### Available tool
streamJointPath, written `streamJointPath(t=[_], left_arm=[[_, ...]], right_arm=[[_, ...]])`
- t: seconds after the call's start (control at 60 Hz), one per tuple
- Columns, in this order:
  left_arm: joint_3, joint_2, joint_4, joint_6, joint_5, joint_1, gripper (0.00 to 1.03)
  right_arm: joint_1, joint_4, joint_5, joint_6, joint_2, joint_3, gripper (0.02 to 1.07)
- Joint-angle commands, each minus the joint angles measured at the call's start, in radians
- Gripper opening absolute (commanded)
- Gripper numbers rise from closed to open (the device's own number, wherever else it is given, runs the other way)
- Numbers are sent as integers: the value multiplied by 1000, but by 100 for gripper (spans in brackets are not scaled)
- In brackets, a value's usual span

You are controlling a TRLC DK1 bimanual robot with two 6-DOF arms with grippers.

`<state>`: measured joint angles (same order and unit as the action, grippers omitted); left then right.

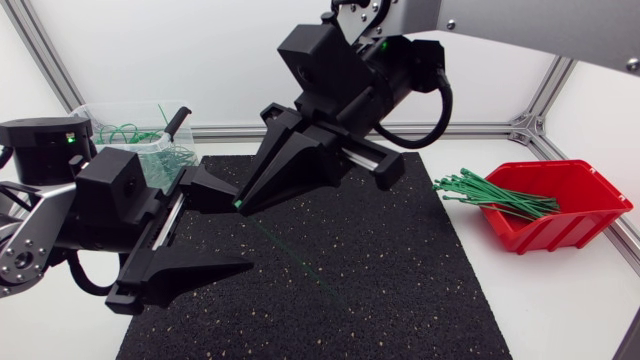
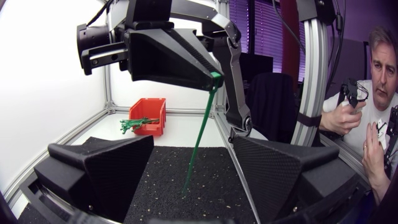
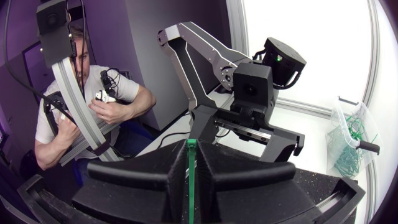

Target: Take a green cable tie from the red box, thread the tail through the head to close it, then place it in the transparent bin on the left.

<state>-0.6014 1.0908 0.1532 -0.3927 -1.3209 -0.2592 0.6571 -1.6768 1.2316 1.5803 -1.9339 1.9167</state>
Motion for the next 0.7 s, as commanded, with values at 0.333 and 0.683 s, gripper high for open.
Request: streamJointPath(t=[0.333, 0.683], left_arm=[[-49, -45, 284, 318, -26, -57, 78], [-23, -12, 315, 313, -55, -63, 38]], right_arm=[[18, -199, 69, 83, 78, -68, 8], [-14, -199, 72, 110, 75, -73, 8]])
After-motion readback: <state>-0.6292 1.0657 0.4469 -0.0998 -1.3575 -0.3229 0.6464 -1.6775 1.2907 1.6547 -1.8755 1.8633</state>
